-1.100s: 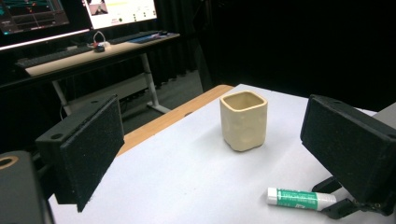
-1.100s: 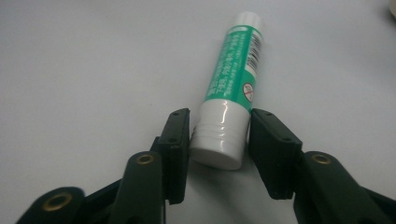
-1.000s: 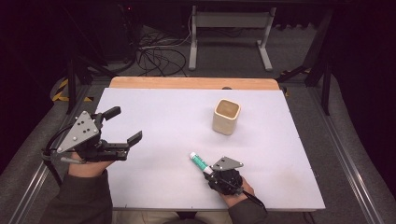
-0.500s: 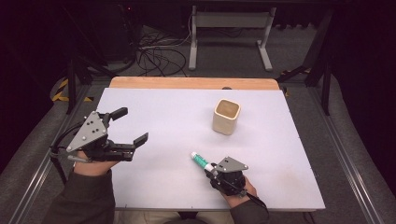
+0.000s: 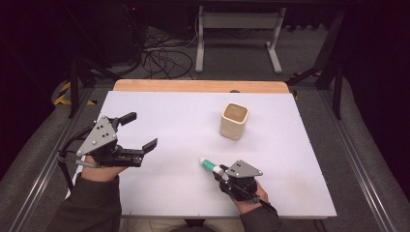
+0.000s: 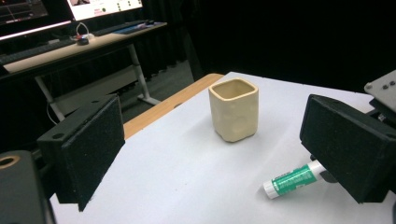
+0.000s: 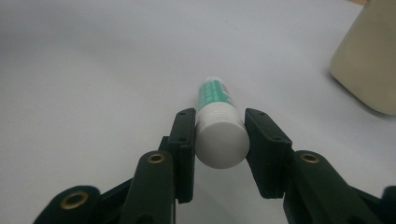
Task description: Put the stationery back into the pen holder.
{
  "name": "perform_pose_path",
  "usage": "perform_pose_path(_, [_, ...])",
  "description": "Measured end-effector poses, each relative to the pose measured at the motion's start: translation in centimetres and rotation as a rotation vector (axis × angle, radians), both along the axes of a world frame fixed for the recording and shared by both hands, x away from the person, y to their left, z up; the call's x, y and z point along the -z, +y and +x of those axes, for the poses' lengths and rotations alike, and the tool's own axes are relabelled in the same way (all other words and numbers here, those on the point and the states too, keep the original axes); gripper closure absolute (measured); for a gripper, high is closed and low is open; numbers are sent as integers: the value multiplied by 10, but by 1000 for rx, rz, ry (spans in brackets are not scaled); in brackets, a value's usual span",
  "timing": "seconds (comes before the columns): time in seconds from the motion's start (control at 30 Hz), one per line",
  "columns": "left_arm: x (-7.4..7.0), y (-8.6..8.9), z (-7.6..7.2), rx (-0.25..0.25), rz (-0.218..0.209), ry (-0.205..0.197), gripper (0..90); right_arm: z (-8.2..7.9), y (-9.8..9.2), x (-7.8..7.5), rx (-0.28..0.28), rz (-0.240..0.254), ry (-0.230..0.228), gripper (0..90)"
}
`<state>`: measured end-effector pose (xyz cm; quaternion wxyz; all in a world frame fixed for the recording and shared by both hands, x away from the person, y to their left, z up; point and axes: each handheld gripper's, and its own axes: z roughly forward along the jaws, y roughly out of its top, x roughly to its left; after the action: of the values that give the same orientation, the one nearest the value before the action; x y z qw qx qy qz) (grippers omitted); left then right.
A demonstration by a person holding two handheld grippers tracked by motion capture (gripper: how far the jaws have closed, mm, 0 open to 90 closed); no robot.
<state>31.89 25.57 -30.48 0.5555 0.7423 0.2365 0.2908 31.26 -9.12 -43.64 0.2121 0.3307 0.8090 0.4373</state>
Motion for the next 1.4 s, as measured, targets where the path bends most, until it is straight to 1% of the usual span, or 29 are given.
perform_pose_path(0.03, [1, -1, 0, 0, 2, 2, 72, 0, -1, -3, 1, 9, -8, 657])
perform_pose_path(0.13, [2, -3, 1, 7, 10, 7, 72, -1, -1, -6, 1, 17, -17, 657])
perform_pose_path(0.17, [2, -4, 1, 8, 11, 8, 72, -1, -2, -9, -2, 20, -27, 657])
perform_pose_path(0.27, [2, -5, 1, 8, 12, 5, 72, 0, -3, -11, 1, 28, -34, 657])
perform_pose_path(0.3, [2, -5, 1, 8, 12, 7, 72, 0, -3, -14, 0, 39, -37, 657])
perform_pose_path(0.5, [5, -9, 1, 18, 22, 13, 72, 1, -4, -21, -3, 51, -58, 657])
perform_pose_path(0.53, [5, -10, 2, 19, 27, 16, 73, 1, -5, -23, -3, 65, -61, 657])
perform_pose_path(0.6, [7, -13, 2, 26, 33, 20, 74, 1, -6, -24, 0, 76, -57, 657])
perform_pose_path(0.8, [14, -22, 6, 49, 57, 39, 77, 1, -7, -25, 2, 77, -57, 657])
perform_pose_path(0.93, [20, -29, 8, 62, 82, 50, 78, 1, -8, -26, 2, 87, -58, 657])
perform_pose_path(0.97, [21, -31, 9, 65, 87, 52, 78, 1, -9, -26, 3, 96, -57, 657])
perform_pose_path(1.03, [24, -35, 9, 70, 96, 62, 78, 1, -10, -27, 4, 97, -58, 657])
perform_pose_path(1.13, [27, -39, 9, 72, 118, 65, 78, 0, -12, -27, 9, 102, -61, 657])
perform_pose_path(1.2, [28, -41, 10, 74, 123, 66, 78, -1, -13, -27, 13, 102, -59, 658])
perform_pose_path(1.33, [28, -42, 9, 76, 119, 68, 79, -3, -14, -27, 19, 103, -59, 658])
perform_pose_path(1.4, [29, -43, 9, 77, 120, 68, 80, -4, -15, -29, 17, 96, -68, 657])
